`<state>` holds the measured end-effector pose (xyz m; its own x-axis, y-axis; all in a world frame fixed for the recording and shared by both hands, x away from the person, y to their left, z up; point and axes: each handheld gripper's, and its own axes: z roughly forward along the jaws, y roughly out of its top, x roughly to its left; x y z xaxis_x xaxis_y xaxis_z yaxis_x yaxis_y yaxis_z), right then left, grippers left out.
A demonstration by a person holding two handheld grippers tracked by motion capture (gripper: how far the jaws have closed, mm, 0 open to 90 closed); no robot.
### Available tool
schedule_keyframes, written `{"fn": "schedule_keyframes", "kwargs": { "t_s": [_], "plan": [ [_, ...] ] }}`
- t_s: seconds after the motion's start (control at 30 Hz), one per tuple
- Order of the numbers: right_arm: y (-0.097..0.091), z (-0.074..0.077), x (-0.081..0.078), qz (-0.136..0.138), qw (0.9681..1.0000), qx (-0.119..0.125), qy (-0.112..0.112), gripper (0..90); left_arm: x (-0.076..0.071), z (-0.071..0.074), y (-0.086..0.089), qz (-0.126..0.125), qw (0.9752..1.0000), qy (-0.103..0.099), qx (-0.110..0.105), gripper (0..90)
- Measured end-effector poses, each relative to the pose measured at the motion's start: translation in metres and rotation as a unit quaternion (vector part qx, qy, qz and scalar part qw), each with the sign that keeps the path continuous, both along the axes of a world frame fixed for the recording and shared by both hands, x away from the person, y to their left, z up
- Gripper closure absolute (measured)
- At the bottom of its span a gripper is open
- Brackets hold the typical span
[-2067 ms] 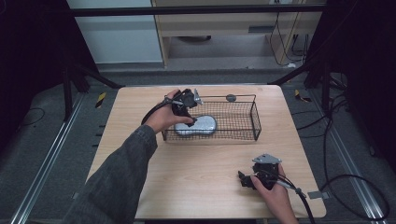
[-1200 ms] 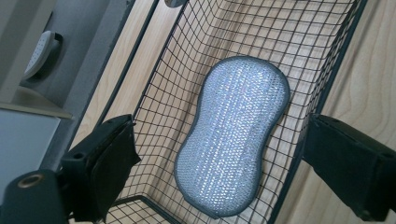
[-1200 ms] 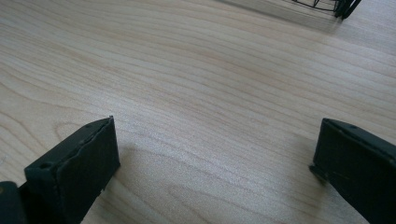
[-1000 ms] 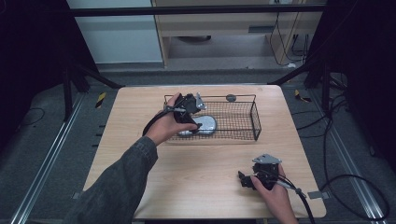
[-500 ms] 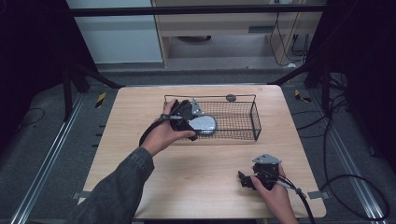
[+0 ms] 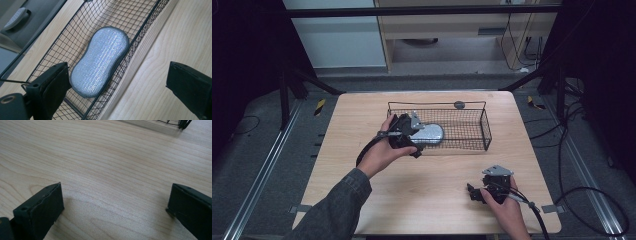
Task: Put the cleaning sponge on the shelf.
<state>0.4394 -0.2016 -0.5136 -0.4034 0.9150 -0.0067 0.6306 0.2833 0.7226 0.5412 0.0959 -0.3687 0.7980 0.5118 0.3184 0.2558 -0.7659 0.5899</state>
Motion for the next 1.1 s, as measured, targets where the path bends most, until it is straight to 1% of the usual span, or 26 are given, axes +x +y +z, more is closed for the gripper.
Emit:
{"fn": "schedule_keyframes", "kwargs": {
  "t_s": [0.1, 0.23, 0.43, 0.5, 0.53, 0.57, 0.6, 0.7, 0.8, 0.83, 0.9, 0.93, 0.97, 1.0, 1.1],
  "plan": [
    [0.000, 0.000, 0.000, 0.000, 1.0000, 0.000, 0.000, 0.4, -0.004, 0.001, 0.004, 0.003, 1.0000, 0.001, -0.003, 4.1],
    [0.000, 0.000, 0.000, 0.000, 1.0000, 0.000, 0.000, 0.4, -0.009, 0.001, 0.011, 0.014, 0.9997, 0.002, -0.018, 4.1],
    [0.000, 0.000, 0.000, 0.000, 1.0000, 0.000, 0.000, 0.4, -0.019, 0.002, 0.023, 0.022, 0.9995, -0.001, -0.024, 4.1],
    [0.000, 0.000, 0.000, 0.000, 1.0000, 0.000, 0.000, 0.4, -0.020, 0.002, 0.024, 0.023, 0.9994, -0.001, -0.026, 4.1],
    [0.000, 0.000, 0.000, 0.000, 1.0000, 0.000, 0.000, 0.4, -0.022, 0.001, 0.027, 0.029, 0.9989, -0.001, -0.037, 4.1],
    [0.000, 0.000, 0.000, 0.000, 1.0000, 0.000, 0.000, 0.4, -0.023, 0.001, 0.029, 0.027, 0.9990, -0.001, -0.034, 4.1],
    [0.000, 0.000, 0.000, 0.000, 1.0000, 0.000, 0.000, 0.4, -0.024, 0.001, 0.031, 0.030, 0.9988, -0.001, -0.039, 4.1],
    [0.000, 0.000, 0.000, 0.000, 1.0000, 0.000, 0.000, 0.4, -0.025, 0.001, 0.034, 0.033, 0.9986, -0.001, -0.041, 4.1],
    [0.000, 0.000, 0.000, 0.000, 1.0000, 0.000, 0.000, 0.4, -0.027, 0.001, 0.039, 0.040, 0.9983, -0.005, -0.041, 4.1],
    [0.000, 0.000, 0.000, 0.000, 1.0000, 0.000, 0.000, 0.4, -0.028, 0.000, 0.043, 0.047, 0.9979, -0.005, -0.045, 4.1],
    [0.000, 0.000, 0.000, 0.000, 1.0000, 0.000, 0.000, 0.4, -0.028, -0.001, 0.046, 0.049, 0.9978, -0.004, -0.043, 4.1],
    [0.000, 0.000, 0.000, 0.000, 1.0000, 0.000, 0.000, 0.4, -0.030, -0.004, 0.049, 0.056, 0.9974, -0.004, -0.046, 4.1],
    [0.000, 0.000, 0.000, 0.000, 1.0000, 0.000, 0.000, 0.4, -0.030, -0.004, 0.049, 0.056, 0.9974, -0.004, -0.046, 4.2],
    [0.000, 0.000, 0.000, 0.000, 1.0000, 0.000, 0.000, 0.4, -0.031, -0.009, 0.054, 0.064, 0.9968, -0.001, -0.048, 4.2],
    [0.000, 0.000, 0.000, 0.000, 1.0000, 0.000, 0.000, 0.4, -0.032, -0.013, 0.059, 0.074, 0.9961, 0.001, -0.049, 4.3]
  ]
}}
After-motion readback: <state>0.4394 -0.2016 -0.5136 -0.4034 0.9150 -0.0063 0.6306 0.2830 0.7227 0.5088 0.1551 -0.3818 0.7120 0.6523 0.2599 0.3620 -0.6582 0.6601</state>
